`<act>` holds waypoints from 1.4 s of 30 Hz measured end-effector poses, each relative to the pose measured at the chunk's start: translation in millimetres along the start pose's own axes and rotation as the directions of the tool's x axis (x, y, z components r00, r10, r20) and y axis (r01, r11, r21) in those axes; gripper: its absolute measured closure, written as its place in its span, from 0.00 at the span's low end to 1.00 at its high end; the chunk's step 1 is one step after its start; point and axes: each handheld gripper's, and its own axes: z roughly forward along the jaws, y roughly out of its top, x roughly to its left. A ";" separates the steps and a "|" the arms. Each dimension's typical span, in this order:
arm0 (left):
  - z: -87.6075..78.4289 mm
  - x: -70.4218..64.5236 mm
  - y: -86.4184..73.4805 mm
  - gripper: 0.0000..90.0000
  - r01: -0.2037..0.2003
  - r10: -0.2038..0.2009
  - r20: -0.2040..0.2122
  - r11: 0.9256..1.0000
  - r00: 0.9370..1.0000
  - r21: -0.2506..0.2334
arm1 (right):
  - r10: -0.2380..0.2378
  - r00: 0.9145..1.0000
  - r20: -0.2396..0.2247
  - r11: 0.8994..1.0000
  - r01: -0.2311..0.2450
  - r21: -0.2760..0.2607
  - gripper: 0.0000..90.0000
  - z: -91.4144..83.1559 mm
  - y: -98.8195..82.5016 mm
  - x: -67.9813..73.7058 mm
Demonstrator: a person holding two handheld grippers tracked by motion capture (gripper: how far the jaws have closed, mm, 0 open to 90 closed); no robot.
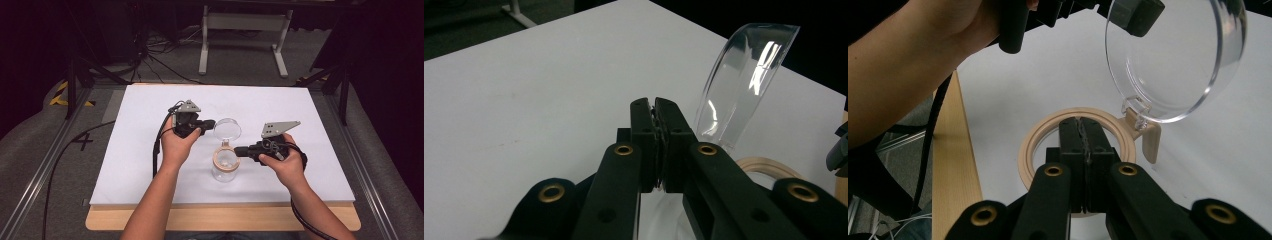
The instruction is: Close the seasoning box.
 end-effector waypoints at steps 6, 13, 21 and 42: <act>-1.4 -3.1 -1.6 0.98 -0.001 0.001 0.003 1.000 1.000 0.007 | -0.003 1.000 -0.008 1.000 0.003 0.001 1.00 3.5 2.6 -0.1; -6.1 -8.9 -1.5 0.98 -0.034 0.034 0.039 0.999 0.999 -0.005 | 0.000 1.000 -0.009 1.000 0.000 -0.003 1.00 5.3 4.9 -1.7; -13.3 -19.3 -0.4 0.98 -0.063 0.064 0.066 0.998 0.996 -0.015 | 0.003 1.000 -0.011 1.000 -0.003 -0.005 1.00 3.3 5.9 -1.2; -59.7 -32.1 -7.9 0.91 -0.127 0.126 0.014 0.983 0.992 0.131 | -0.023 0.999 -0.028 0.999 0.025 0.048 1.00 -2.3 8.3 7.4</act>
